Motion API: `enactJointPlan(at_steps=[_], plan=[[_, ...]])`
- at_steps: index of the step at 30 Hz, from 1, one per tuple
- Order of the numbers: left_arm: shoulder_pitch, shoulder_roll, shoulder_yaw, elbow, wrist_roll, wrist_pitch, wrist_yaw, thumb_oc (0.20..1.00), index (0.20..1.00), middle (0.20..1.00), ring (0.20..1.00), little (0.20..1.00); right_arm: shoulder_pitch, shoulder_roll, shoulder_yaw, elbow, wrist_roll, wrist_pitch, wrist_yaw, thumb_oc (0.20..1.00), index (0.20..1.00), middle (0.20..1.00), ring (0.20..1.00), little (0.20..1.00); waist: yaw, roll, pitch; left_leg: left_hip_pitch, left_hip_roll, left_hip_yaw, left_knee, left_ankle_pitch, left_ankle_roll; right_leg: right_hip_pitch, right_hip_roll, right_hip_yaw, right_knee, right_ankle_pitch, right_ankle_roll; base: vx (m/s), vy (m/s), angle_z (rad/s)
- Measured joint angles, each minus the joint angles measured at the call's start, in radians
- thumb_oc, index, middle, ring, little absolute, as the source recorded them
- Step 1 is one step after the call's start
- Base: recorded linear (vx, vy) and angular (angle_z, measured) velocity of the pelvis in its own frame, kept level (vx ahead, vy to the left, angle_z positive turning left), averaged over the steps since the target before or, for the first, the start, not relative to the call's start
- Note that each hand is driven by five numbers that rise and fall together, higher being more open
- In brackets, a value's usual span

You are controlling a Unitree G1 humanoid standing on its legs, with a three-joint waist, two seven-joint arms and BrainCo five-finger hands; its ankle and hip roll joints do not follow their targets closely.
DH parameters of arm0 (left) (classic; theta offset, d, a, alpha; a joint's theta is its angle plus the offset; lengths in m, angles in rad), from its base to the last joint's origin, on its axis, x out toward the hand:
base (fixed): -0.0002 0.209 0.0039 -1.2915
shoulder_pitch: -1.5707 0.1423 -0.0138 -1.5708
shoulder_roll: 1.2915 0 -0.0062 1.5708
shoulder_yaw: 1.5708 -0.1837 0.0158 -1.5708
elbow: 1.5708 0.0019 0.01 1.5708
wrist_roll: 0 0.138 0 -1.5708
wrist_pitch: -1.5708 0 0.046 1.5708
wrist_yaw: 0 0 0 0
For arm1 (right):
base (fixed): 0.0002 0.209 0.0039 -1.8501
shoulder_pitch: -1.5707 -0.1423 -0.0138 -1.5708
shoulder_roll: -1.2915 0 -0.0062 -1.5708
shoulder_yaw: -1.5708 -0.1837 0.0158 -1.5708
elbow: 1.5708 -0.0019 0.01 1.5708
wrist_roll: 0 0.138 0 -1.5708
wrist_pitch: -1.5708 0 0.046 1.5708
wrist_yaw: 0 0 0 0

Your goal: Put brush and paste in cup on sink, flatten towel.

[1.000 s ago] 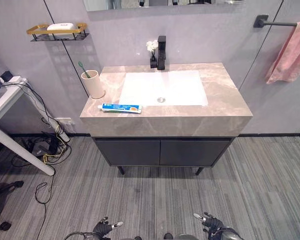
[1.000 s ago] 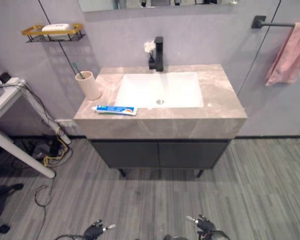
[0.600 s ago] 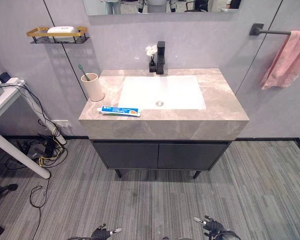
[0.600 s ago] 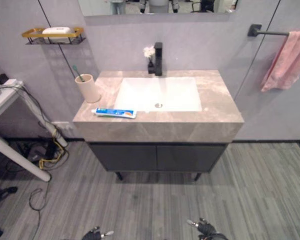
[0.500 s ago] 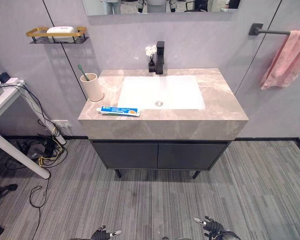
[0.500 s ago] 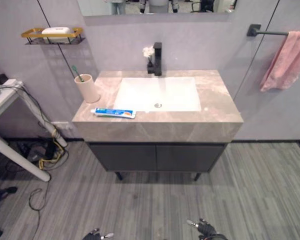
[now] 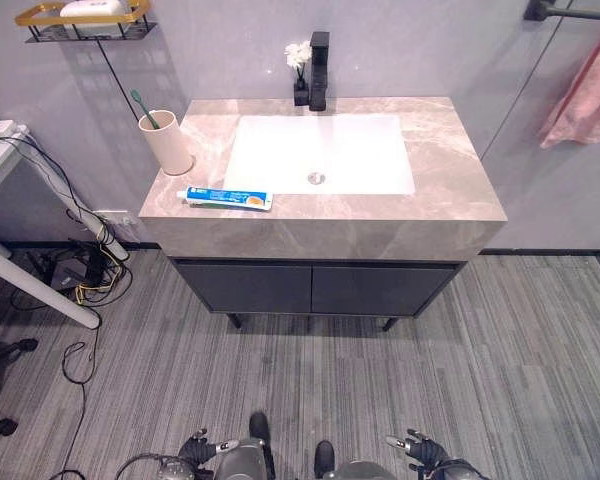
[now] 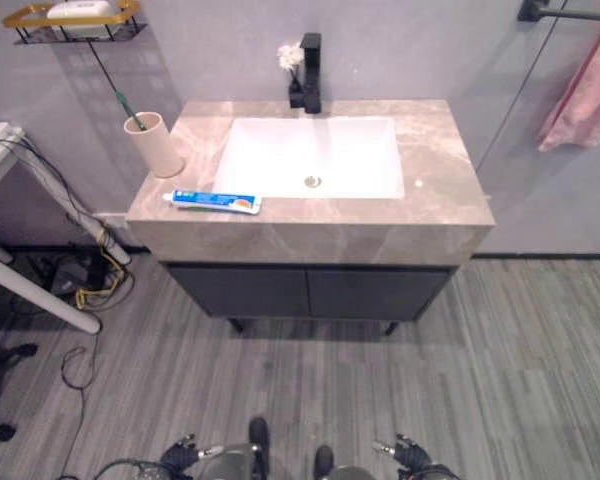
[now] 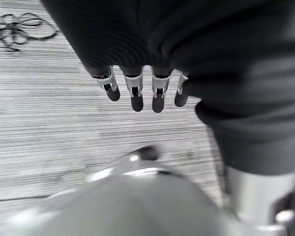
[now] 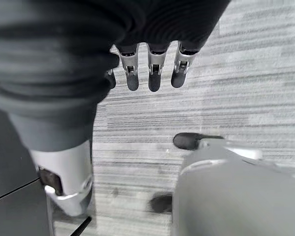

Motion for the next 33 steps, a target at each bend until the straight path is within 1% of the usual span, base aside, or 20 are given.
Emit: enactJointPlan(at_steps=[3,5,6,7,9,10,11,13,14,15,16,18,19,21,22,24,25,27,29,33], plan=[[0.034,-0.009,0.021,0.003,0.001,0.002,-0.003,1.000,1.000,1.000,1.000,1.000,-0.004,-0.014,0.004,0.022,-0.024,0.000,0.003,1.000,1.000,1.000,1.000,1.000,0.019,0.033,-0.019,0.018,0.030,0.004,0.001,0.018,-0.002,0.072,0.007,0.061,-0.044,-0.013,0.037,0.32,0.248,-0.59],[0.066,-0.009,0.025,0.008,0.003,0.002,-0.005,1.000,1.000,1.000,1.000,1.000,0.005,-0.022,0.001,0.031,-0.038,0.000,0.007,1.000,1.000,1.000,1.000,1.000,0.019,0.060,-0.041,0.073,-0.001,-0.004,-0.002,0.057,0.050,0.115,-0.014,0.096,-0.041,-0.042,0.071,0.53,0.531,-0.69],[0.068,0.009,0.021,0.023,0.053,0.004,-0.007,1.000,1.000,1.000,1.000,1.000,0.023,-0.006,-0.006,0.049,-0.038,0.001,0.025,1.000,1.000,1.000,1.000,1.000,0.012,0.010,-0.073,0.131,-0.080,0.031,0.000,0.043,0.123,0.104,-0.101,0.098,0.080,-0.091,0.122,0.47,0.529,-0.47],[0.059,0.012,0.016,0.022,0.065,0.003,-0.009,1.000,1.000,1.000,1.000,1.000,0.035,-0.003,-0.005,0.049,-0.039,0.002,0.027,1.000,1.000,1.000,1.000,1.000,0.012,0.003,-0.081,0.148,-0.095,0.037,0.004,0.027,0.142,0.091,-0.114,0.093,0.134,-0.090,0.123,0.46,0.539,-0.29],[0.038,0.003,0.014,0.043,0.090,0.004,-0.014,1.000,1.000,1.000,1.000,1.000,0.051,0.022,-0.041,0.055,-0.067,0.006,0.034,1.000,1.000,1.000,1.000,1.000,0.007,0.000,-0.090,0.164,-0.111,0.043,0.029,-0.025,0.164,-0.040,-0.143,0.061,0.465,-0.128,0.166,0.18,0.287,0.05],[0.043,0.026,-0.008,0.035,0.102,0.003,-0.015,1.000,1.000,1.000,1.000,1.000,0.064,0.033,-0.036,0.042,-0.074,0.005,0.030,1.000,1.000,1.000,1.000,1.000,0.000,-0.024,-0.123,0.172,-0.150,0.034,0.046,-0.072,0.199,-0.140,-0.185,0.055,0.663,-0.093,0.173,0.11,0.228,0.24],[0.048,0.038,-0.040,0.028,0.110,0.004,-0.017,1.000,1.000,1.000,1.000,1.000,0.064,0.036,-0.020,0.036,-0.082,0.015,0.038,1.000,1.000,1.000,1.000,1.000,-0.001,-0.037,-0.130,0.187,-0.166,0.037,0.048,-0.068,0.192,-0.168,-0.211,0.051,0.736,-0.100,0.185,0.20,0.354,0.26],[0.028,0.050,-0.085,-0.011,0.132,0.003,-0.017,1.000,1.000,1.000,1.000,1.000,0.035,0.031,-0.001,0.017,-0.090,0.015,0.042,1.000,1.000,1.000,1.000,1.000,0.003,-0.023,-0.119,0.215,-0.188,0.033,0.058,-0.099,0.239,-0.223,-0.229,0.044,0.788,-0.093,0.198,0.27,0.345,0.08],[0.019,0.053,-0.117,-0.035,0.152,0.004,-0.019,1.000,1.000,1.000,1.000,1.000,0.006,0.017,0.014,-0.009,-0.107,0.015,0.043,1.000,1.000,1.000,1.000,1.000,0.005,0.002,-0.103,0.245,-0.187,0.029,0.048,-0.112,0.256,-0.242,-0.231,-0.007,0.785,-0.086,0.213,0.23,0.190,-0.19],[0.016,0.052,-0.123,-0.050,0.162,0.003,-0.022,1.000,1.000,1.000,1.000,1.000,-0.004,0.007,0.017,-0.042,-0.114,0.013,0.044,1.000,1.000,1.000,1.000,1.000,0.003,0.028,-0.087,0.274,-0.182,0.026,0.031,-0.116,0.262,-0.268,-0.199,0.000,0.783,-0.101,0.211,0.15,0.112,-0.13],[0.022,0.052,-0.121,-0.065,0.175,0.002,-0.023,1.000,1.000,1.000,1.000,1.000,-0.015,0.001,0.023,-0.068,-0.114,0.003,0.045,1.000,1.000,1.000,1.000,1.000,-0.001,0.058,-0.071,0.297,-0.167,0.030,0.015,-0.112,0.256,-0.282,-0.163,0.005,0.749,-0.124,0.206,0.21,0.048,-0.02],[0.021,0.072,-0.140,-0.107,0.198,-0.002,-0.025,1.000,1.000,1.000,1.000,1.000,-0.027,-0.002,0.024,-0.107,-0.114,-0.004,0.051,1.000,1.000,1.000,1.000,1.000,-0.006,0.076,-0.058,0.317,-0.167,0.022,0.004,-0.130,0.231,-0.346,-0.155,-0.080,0.580,-0.122,0.201,0.29,-0.024,0.11],[0.021,0.083,-0.139,-0.106,0.201,-0.002,-0.030,1.000,1.000,1.000,1.000,1.000,-0.024,-0.002,0.032,-0.113,-0.112,-0.004,0.053,1.000,1.000,1.000,1.000,1.000,-0.016,0.073,-0.053,0.321,-0.172,-0.002,0.004,-0.133,0.229,-0.349,-0.156,-0.103,0.426,-0.092,0.204,0.22,-0.053,0.32],[0.019,0.090,-0.135,-0.097,0.223,-0.003,-0.042,1.000,1.000,1.000,1.000,1.000,-0.019,-0.001,0.034,-0.078,-0.104,-0.003,0.064,1.000,1.000,1.000,1.000,1.000,-0.032,0.061,-0.054,0.333,-0.173,-0.048,0.005,-0.140,0.218,-0.327,-0.147,-0.066,0.248,-0.032,0.215,0.13,-0.026,0.74],[0.026,0.099,-0.132,-0.092,0.237,-0.003,-0.049,1.000,1.000,1.000,1.000,1.000,-0.013,0.000,0.023,-0.043,-0.094,0.005,0.068,1.000,1.000,1.000,1.000,1.000,-0.032,0.032,-0.054,0.356,-0.185,-0.059,0.005,-0.145,0.210,-0.304,-0.157,-0.057,0.172,0.040,0.204,0.09,-0.035,0.81],[0.079,0.133,-0.133,-0.108,0.248,-0.008,-0.054,1.000,1.000,1.000,1.000,1.000,0.005,0.007,0.018,0.001,-0.088,0.014,0.068,1.000,1.000,1.000,1.000,1.000,-0.018,-0.018,-0.073,0.385,-0.205,-0.080,0.004,-0.164,0.182,-0.279,-0.186,-0.057,0.173,0.161,0.189,0.07,-0.076,0.57],[0.097,0.142,-0.131,-0.110,0.258,-0.007,-0.055,1.000,1.000,1.000,1.000,1.000,0.008,0.006,0.009,0.024,-0.086,0.015,0.067,1.000,1.000,1.000,1.000,1.000,-0.008,-0.031,-0.083,0.395,-0.203,-0.082,0.004,-0.179,0.166,-0.250,-0.183,-0.061,0.137,0.150,0.162,0.08,-0.113,0.30],[0.146,0.164,-0.129,-0.183,0.277,-0.012,-0.060,1.000,1.000,1.000,1.000,1.000,0.003,-0.029,0.007,0.018,-0.094,0.018,0.064,1.000,1.000,1.000,1.000,1.000,0.022,-0.014,-0.085,0.386,-0.160,-0.115,0.013,-0.190,0.142,-0.169,-0.140,-0.117,-0.007,0.194,0.151,0.08,-0.108,0.40],[0.180,0.169,-0.109,-0.238,0.285,-0.023,-0.063,1.000,1.000,1.000,1.000,1.000,-0.003,-0.063,0.012,0.003,-0.128,0.018,0.065,1.000,1.000,1.000,1.000,1.000,0.048,0.006,-0.074,0.383,-0.146,-0.124,0.026,-0.191,0.128,-0.148,-0.121,-0.127,-0.045,0.220,0.121,0.06,-0.126,0.30],[0.348,0.283,-0.101,-0.526,0.348,-0.064,-0.092,1.000,1.000,1.000,1.000,1.000,0.048,-0.126,0.016,-0.017,-0.189,0.018,0.063,1.000,1.000,1.000,1.000,1.000,0.082,0.049,-0.077,0.349,-0.117,-0.155,0.065,-0.202,0.100,-0.128,-0.105,-0.189,-0.054,0.186,0.113,0.03,-0.108,0.36]])
